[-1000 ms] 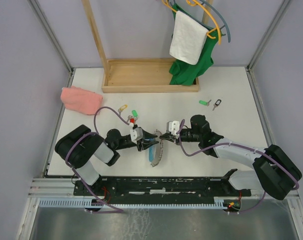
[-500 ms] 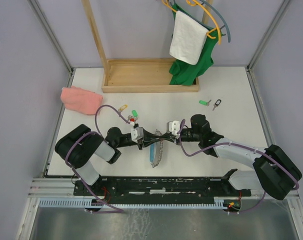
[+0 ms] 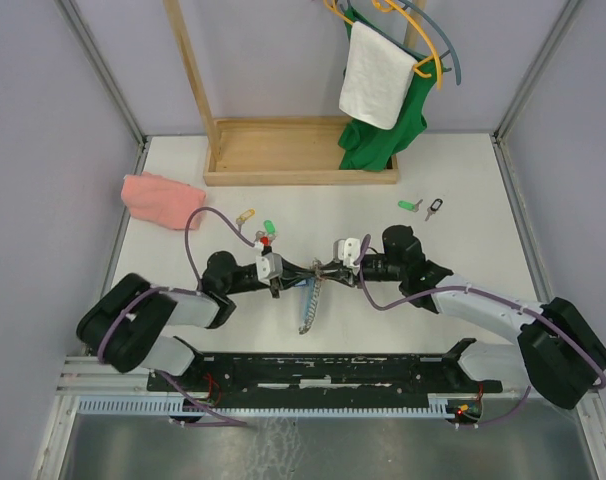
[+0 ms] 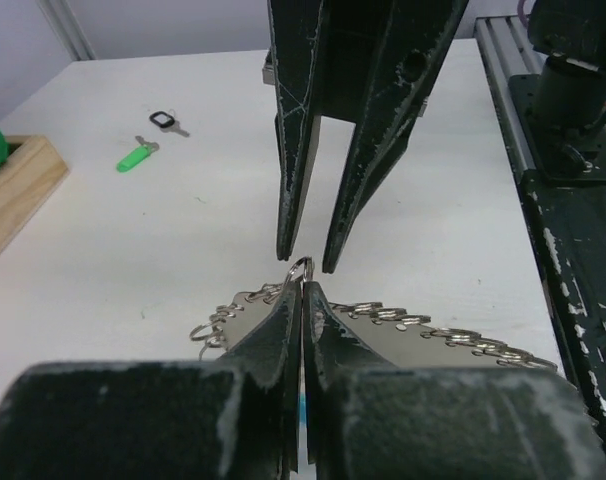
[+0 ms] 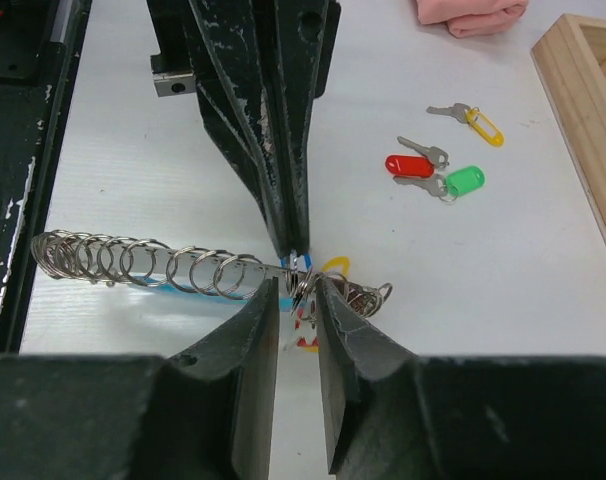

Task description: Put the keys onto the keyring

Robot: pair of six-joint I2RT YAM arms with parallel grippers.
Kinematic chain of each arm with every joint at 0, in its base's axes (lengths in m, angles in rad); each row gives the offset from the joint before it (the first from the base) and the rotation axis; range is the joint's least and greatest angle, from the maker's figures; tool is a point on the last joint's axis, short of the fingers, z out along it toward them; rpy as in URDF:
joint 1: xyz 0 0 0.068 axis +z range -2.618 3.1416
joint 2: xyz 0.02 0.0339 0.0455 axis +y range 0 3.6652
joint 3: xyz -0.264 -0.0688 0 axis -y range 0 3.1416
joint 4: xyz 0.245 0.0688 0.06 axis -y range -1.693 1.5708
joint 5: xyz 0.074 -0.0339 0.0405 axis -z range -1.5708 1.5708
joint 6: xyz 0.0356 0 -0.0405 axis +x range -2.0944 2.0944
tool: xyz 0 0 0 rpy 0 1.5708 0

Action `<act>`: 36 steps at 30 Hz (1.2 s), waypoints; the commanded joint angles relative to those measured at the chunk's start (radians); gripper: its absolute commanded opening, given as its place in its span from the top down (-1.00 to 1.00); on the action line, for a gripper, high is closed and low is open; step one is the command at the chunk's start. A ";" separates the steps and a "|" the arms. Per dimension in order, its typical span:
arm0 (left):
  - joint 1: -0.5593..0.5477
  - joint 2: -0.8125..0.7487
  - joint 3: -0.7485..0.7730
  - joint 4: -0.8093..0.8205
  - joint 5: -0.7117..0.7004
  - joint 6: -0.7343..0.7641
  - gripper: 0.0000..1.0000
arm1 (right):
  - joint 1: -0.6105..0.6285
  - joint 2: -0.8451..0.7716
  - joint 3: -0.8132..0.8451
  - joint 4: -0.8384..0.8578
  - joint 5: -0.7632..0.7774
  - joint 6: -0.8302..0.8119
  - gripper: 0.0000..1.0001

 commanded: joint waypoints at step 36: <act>-0.028 -0.291 0.093 -0.574 -0.100 0.256 0.95 | 0.000 0.064 0.090 -0.019 0.003 -0.030 0.42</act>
